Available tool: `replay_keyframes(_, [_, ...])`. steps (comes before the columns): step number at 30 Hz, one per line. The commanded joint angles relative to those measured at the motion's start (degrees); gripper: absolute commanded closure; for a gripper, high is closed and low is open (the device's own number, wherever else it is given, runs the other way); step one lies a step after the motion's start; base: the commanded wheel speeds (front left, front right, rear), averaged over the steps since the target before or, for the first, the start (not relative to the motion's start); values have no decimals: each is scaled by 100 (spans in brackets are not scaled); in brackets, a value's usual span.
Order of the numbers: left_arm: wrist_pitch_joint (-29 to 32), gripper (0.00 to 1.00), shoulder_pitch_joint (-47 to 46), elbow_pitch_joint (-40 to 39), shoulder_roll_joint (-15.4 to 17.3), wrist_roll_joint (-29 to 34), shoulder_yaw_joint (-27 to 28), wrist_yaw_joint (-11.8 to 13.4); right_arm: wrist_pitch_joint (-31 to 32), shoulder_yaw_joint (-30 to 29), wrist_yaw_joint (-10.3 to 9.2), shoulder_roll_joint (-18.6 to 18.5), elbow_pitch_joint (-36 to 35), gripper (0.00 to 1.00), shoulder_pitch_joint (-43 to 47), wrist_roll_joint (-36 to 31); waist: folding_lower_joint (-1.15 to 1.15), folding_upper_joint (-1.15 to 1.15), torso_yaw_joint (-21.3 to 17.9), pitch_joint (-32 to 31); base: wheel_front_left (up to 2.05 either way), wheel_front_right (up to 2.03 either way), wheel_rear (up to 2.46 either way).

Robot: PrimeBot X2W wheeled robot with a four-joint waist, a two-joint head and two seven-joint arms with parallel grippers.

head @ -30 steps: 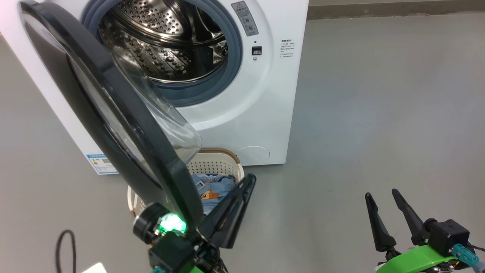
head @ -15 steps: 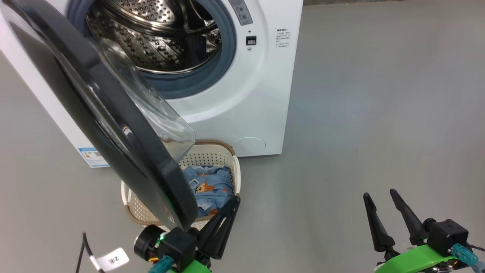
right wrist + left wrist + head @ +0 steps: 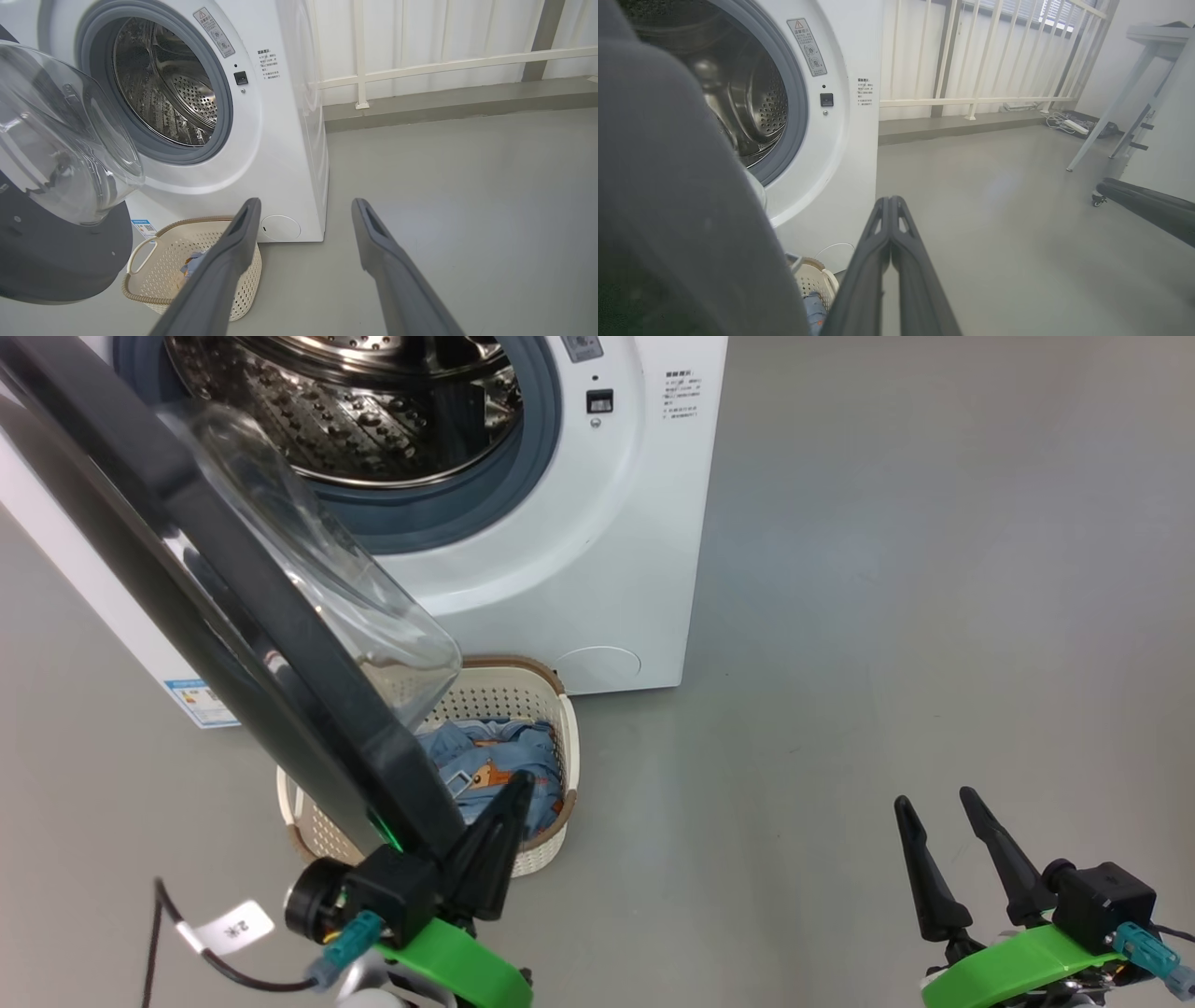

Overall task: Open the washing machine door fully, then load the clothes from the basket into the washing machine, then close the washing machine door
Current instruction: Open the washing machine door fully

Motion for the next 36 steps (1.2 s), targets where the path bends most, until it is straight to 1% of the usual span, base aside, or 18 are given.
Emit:
replay_keyframes(1, [-32, 100, -248, -97, 1, -37, 275, -15, -68, 131, 9, -53, -105, 0, -162, 44, 0, 0, 1, 12, 0, 0, 0])
replay_keyframes(9, [-32, 100, -229, 69, -70, -3, 564, -15, -68, 135, 9, -28, -33, 0, -192, 91, 0, 0, 77, 11, 0, 0, 0])
replay_keyframes(28, [-32, 100, 70, 92, -139, 55, 1102, -15, -68, 190, 9, -25, 73, 0, -176, 204, 0, 0, 420, -17, 0, 0, 0])
replay_keyframes(36, [-32, 100, 171, 89, -140, 12, 1322, 87, -68, 162, 9, -18, 98, 0, -139, 225, 0, 0, 564, -56, 0, 0, 0])
